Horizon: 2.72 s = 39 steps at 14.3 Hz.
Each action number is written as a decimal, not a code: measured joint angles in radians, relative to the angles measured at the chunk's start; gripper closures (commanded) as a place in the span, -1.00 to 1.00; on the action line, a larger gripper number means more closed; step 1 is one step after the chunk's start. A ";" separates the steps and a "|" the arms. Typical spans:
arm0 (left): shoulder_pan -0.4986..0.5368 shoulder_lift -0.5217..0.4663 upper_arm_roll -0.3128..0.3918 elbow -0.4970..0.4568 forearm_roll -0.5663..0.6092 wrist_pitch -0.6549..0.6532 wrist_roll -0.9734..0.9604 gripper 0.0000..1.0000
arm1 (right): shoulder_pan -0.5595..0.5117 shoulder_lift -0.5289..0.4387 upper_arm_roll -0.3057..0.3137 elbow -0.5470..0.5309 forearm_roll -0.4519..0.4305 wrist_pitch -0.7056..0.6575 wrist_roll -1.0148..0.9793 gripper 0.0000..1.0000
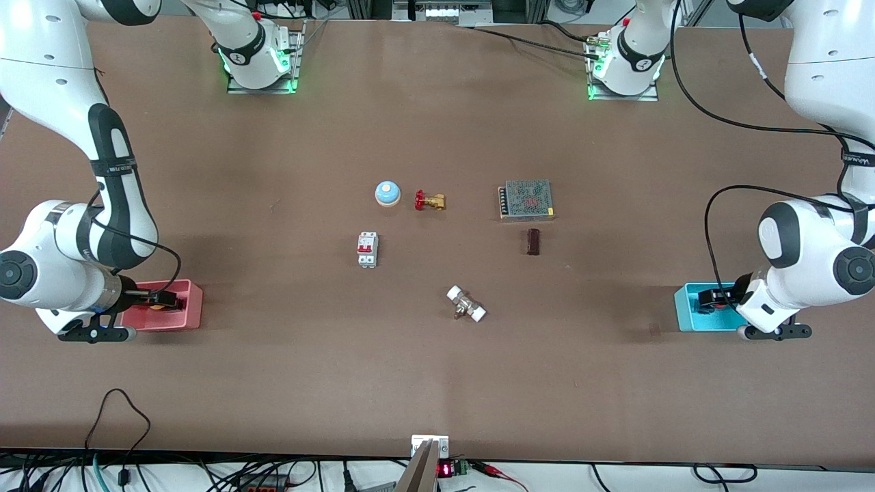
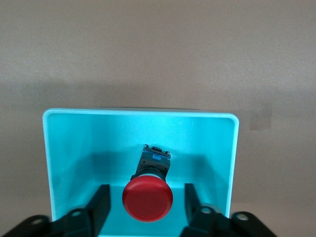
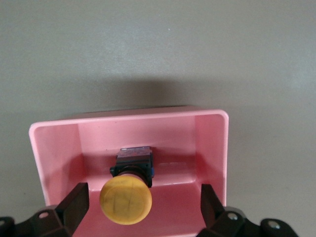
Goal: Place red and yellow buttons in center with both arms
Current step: 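Close the right gripper on the yellow button while the left gripper grips the red, then lift the yellow button with the right gripper while the left gripper lifts the red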
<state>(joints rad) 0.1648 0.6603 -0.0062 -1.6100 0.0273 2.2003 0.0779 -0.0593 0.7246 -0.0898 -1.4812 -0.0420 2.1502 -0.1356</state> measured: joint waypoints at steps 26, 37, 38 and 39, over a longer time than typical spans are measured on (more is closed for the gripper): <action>-0.266 -0.062 -0.042 -0.019 -0.001 -0.051 -0.336 0.38 | 0.005 0.019 0.008 0.029 0.000 0.000 -0.021 0.38; -0.291 0.000 -0.041 -0.016 -0.001 0.005 -0.373 -0.16 | 0.050 -0.081 0.014 0.205 0.001 -0.294 0.005 0.38; -0.291 0.000 -0.041 -0.016 -0.001 0.006 -0.373 -0.26 | 0.072 -0.096 0.016 0.205 0.001 -0.324 0.044 0.38; -0.291 0.000 -0.041 -0.016 -0.001 0.006 -0.374 -0.39 | 0.097 -0.106 0.019 0.205 0.003 -0.351 0.088 0.38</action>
<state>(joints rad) -0.1261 0.6607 -0.0468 -1.6260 0.0267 2.2062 -0.2965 0.0377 0.6188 -0.0713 -1.2761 -0.0394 1.7993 -0.0480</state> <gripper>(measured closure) 0.419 0.634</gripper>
